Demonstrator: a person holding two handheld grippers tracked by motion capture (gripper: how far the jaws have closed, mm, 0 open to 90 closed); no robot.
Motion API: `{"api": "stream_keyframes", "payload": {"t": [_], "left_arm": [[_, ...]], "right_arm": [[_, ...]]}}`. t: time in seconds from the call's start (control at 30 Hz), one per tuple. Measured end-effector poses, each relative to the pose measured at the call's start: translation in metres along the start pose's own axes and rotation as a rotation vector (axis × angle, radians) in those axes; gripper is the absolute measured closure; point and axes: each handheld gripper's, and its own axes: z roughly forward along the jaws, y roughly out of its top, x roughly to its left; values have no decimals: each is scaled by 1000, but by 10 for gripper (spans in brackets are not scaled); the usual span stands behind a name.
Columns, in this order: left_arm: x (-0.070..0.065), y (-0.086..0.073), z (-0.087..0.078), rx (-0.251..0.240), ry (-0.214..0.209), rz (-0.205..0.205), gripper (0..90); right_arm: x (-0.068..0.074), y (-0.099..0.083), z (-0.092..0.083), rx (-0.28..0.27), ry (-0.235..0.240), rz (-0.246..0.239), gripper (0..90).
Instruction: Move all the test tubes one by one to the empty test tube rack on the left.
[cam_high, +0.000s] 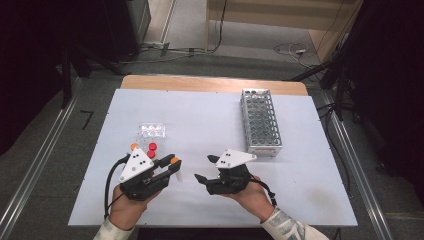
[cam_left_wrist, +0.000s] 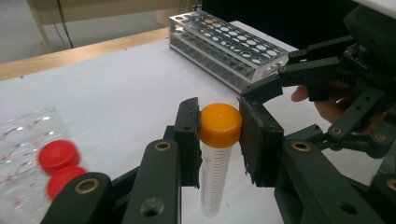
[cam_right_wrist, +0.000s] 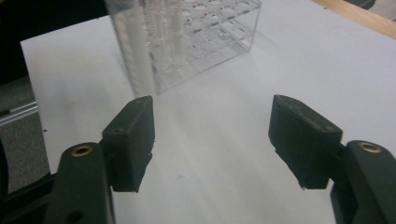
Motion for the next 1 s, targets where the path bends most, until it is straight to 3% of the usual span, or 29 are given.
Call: {"api": "stream_keyframes", "payload": {"t": [0.3, 0.47, 0.67, 0.83, 1.0], "left_arm": [[26, 4, -44, -33, 110, -41, 700], [41, 1, -59, -28, 169, -64, 700], [51, 0, -60, -42, 241, -66, 700], [57, 4, -55, -50, 303, -45, 700], [62, 6, -47, -49, 320, -46, 700]], "right_arm": [[-10, -4, -7, 4, -36, 22, 250], [-12, -5, -9, 5, -44, 34, 249], [-13, -5, -8, 4, -48, 36, 249], [-13, -4, -7, 7, -49, 39, 250], [-13, -5, -6, 8, -50, 39, 250]]}}
